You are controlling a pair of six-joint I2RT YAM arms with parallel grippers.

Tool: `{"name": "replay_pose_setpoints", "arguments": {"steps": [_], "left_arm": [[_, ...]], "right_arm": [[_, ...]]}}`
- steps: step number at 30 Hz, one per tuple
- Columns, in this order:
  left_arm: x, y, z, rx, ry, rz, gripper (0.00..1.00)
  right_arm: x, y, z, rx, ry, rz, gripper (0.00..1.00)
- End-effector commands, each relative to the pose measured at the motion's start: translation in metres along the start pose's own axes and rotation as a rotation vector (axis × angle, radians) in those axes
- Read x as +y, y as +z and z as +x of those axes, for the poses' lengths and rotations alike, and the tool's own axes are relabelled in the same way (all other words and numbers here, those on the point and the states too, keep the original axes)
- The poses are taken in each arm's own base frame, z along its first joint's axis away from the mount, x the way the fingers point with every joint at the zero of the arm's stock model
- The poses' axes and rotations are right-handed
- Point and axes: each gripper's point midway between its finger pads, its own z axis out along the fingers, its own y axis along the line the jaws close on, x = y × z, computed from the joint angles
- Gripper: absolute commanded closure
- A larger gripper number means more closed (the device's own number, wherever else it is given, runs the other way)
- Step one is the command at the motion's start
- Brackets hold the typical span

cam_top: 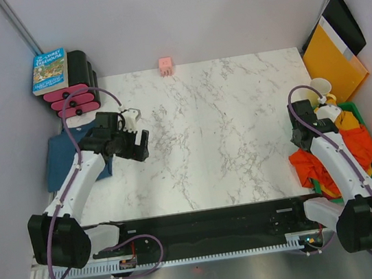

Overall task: Fold and stack the t-shirts
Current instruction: Grab crumpled tshirt from bin with the right arm, then move the tshirt to the center of the board

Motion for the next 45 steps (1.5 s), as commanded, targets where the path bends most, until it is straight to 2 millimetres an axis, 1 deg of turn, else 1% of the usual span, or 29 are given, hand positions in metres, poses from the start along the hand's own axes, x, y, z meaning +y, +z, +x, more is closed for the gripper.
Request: {"name": "replay_pose_setpoints", "arguments": {"steps": [1, 2, 3, 6, 8, 10, 13, 14, 16, 17, 19, 20, 22, 23, 25, 26, 27, 28, 30, 31, 33, 34, 35, 36, 37, 39, 40, 43, 45], "left_arm": [[0.006, -0.002, -0.013, -0.04, -0.019, -0.026, 0.04], [0.006, -0.002, -0.014, -0.042, -0.018, -0.028, 0.04], [0.006, -0.002, -0.015, -0.042, -0.018, -0.028, 0.04], [0.007, -0.002, -0.016, -0.042, -0.021, -0.031, 0.04], [0.008, -0.002, -0.018, -0.043, -0.023, -0.034, 0.04], [0.008, -0.002, -0.018, -0.041, -0.025, -0.038, 0.04], [0.012, -0.006, -0.023, -0.05, -0.012, -0.057, 0.04], [0.013, -0.008, -0.025, -0.055, -0.007, -0.064, 0.04], [0.016, -0.015, -0.031, -0.072, 0.004, -0.082, 0.04], [0.016, -0.017, -0.033, -0.079, 0.006, -0.087, 0.04], [0.015, -0.024, -0.04, -0.105, 0.011, -0.086, 0.04], [0.015, -0.027, -0.042, -0.111, 0.012, -0.084, 0.04], [0.011, -0.034, -0.049, -0.144, 0.015, -0.072, 0.04], [0.01, -0.037, -0.051, -0.153, 0.016, -0.069, 0.04], [0.006, -0.047, -0.058, -0.187, 0.014, -0.058, 0.04], [0.005, -0.051, -0.06, -0.2, 0.015, -0.055, 0.04], [0.001, -0.056, -0.065, -0.221, 0.014, -0.043, 0.04], [-0.001, -0.063, -0.068, -0.244, 0.016, -0.039, 0.04], [-0.004, -0.073, -0.076, -0.281, 0.015, -0.031, 0.04], [-0.005, -0.077, -0.079, -0.297, 0.015, -0.031, 0.03], [-0.007, -0.088, -0.086, -0.333, 0.016, -0.031, 0.03], [-0.007, -0.091, -0.087, -0.342, 0.016, -0.033, 0.02], [-0.007, -0.093, -0.088, -0.349, 0.011, -0.036, 0.02], [-0.006, -0.095, -0.09, -0.356, 0.008, -0.041, 0.02], [-0.006, -0.096, -0.09, -0.359, 0.004, -0.047, 0.02], [-0.002, -0.097, -0.089, -0.358, -0.008, -0.071, 0.02], [0.0, -0.098, -0.089, -0.36, -0.012, -0.081, 0.02], [0.007, -0.097, -0.086, -0.367, -0.025, -0.117, 0.01], [0.009, -0.093, -0.082, -0.362, -0.034, -0.124, 0.01]], "right_arm": [[-0.012, 0.007, 0.001, -0.014, 0.044, 0.068, 0.56], [-0.012, 0.007, 0.0, -0.019, 0.049, 0.07, 0.61], [-0.013, 0.006, -0.002, -0.03, 0.056, 0.067, 0.72], [-0.013, 0.003, -0.009, -0.06, 0.063, 0.058, 0.94], [-0.012, 0.001, -0.013, -0.067, 0.05, 0.054, 1.0], [-0.006, -0.007, -0.022, -0.087, 0.056, 0.012, 1.0], [0.019, -0.037, -0.054, -0.168, 0.073, -0.179, 1.0], [0.035, -0.063, -0.078, -0.237, 0.085, -0.3, 1.0], [0.049, -0.091, -0.103, -0.295, 0.084, -0.411, 1.0], [0.061, -0.117, -0.129, -0.337, 0.097, -0.478, 1.0], [0.084, -0.147, -0.143, -0.33, 0.037, -0.613, 1.0], [0.1, -0.174, -0.161, -0.35, 0.025, -0.701, 1.0], [0.12, -0.208, -0.17, -0.359, 0.004, -0.831, 1.0], [0.135, -0.24, -0.178, -0.385, -0.005, -0.914, 1.0], [0.149, -0.267, -0.182, -0.401, -0.016, -0.977, 1.0], [0.166, -0.293, -0.179, -0.399, -0.042, -1.046, 1.0], [0.174, -0.305, -0.176, -0.398, -0.056, -1.076, 1.0], [0.193, -0.315, -0.163, -0.37, -0.094, -1.114, 1.0], [0.208, -0.341, -0.157, -0.372, -0.124, -1.18, 1.0], [0.229, -0.348, -0.135, -0.345, -0.185, -1.202, 1.0], [0.245, -0.371, -0.119, -0.347, -0.227, -1.247, 1.0], [0.264, -0.378, -0.091, -0.331, -0.301, -1.259, 1.0], [0.271, -0.385, -0.086, -0.338, -0.312, -1.264, 1.0], [0.278, -0.388, -0.075, -0.329, -0.337, -1.267, 1.0], [0.294, -0.389, -0.049, -0.302, -0.388, -1.273, 1.0], [0.309, -0.387, -0.023, -0.272, -0.428, -1.273, 1.0], [0.319, -0.387, -0.001, -0.252, -0.46, -1.279, 1.0], [0.335, -0.372, 0.044, -0.197, -0.5, -1.27, 1.0], [0.341, -0.352, 0.072, -0.15, -0.527, -1.241, 1.0]]}}
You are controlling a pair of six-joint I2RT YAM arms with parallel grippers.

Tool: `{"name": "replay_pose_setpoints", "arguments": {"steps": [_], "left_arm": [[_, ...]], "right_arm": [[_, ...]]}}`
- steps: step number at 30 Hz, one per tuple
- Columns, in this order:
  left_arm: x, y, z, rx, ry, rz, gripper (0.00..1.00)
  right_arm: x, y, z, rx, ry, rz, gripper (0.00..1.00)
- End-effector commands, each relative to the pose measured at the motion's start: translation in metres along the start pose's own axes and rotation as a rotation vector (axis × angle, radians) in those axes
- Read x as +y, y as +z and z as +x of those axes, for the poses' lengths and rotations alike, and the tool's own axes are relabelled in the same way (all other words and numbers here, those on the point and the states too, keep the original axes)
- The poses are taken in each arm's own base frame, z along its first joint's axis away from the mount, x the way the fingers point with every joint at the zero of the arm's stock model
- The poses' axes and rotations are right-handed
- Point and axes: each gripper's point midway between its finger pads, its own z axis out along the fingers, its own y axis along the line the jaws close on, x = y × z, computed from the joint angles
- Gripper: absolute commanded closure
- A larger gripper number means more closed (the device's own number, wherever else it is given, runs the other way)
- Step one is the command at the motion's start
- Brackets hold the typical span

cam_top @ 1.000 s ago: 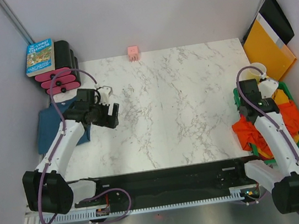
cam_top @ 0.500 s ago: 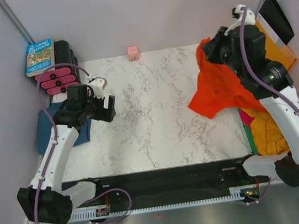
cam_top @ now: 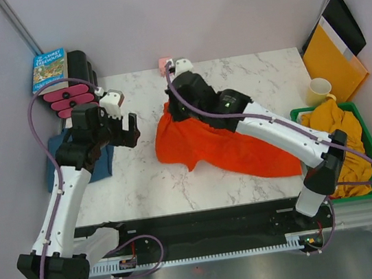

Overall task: Fold and stack the t-shirts
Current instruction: Move the tshirt to the center of the board

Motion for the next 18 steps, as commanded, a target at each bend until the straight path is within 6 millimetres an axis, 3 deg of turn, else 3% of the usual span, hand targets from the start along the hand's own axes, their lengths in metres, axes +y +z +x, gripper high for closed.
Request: {"name": "replay_pose_setpoints", "arguments": {"steps": [1, 5, 6, 8, 9, 12, 16, 18], "left_arm": [[0.007, -0.003, -0.002, -0.034, -0.048, -0.048, 0.0], [0.009, 0.004, 0.011, -0.009, -0.061, -0.054, 0.0], [0.009, 0.005, 0.012, -0.008, -0.058, -0.052, 0.0], [0.008, 0.007, 0.014, -0.002, -0.053, -0.047, 0.0], [0.008, 0.007, 0.015, 0.0, -0.048, -0.045, 0.0], [0.004, 0.01, 0.016, 0.001, -0.043, -0.019, 0.0], [-0.003, 0.019, 0.023, 0.033, -0.054, 0.029, 0.0], [-0.009, 0.03, 0.033, 0.072, -0.061, 0.07, 0.01]], "right_arm": [[0.009, 0.025, 0.029, 0.004, 0.038, -0.001, 1.0], [0.003, 0.044, 0.066, 0.067, 0.037, 0.021, 1.0], [0.001, 0.049, 0.075, 0.084, 0.032, 0.039, 0.96], [-0.004, 0.05, 0.077, 0.082, 0.019, 0.063, 0.72], [-0.005, 0.046, 0.073, 0.068, 0.017, 0.071, 0.49], [-0.016, 0.034, 0.049, 0.003, 0.007, 0.129, 0.33], [-0.043, 0.016, 0.037, -0.044, -0.032, 0.248, 0.32], [-0.056, 0.005, 0.044, -0.039, -0.044, 0.281, 0.33]]}}
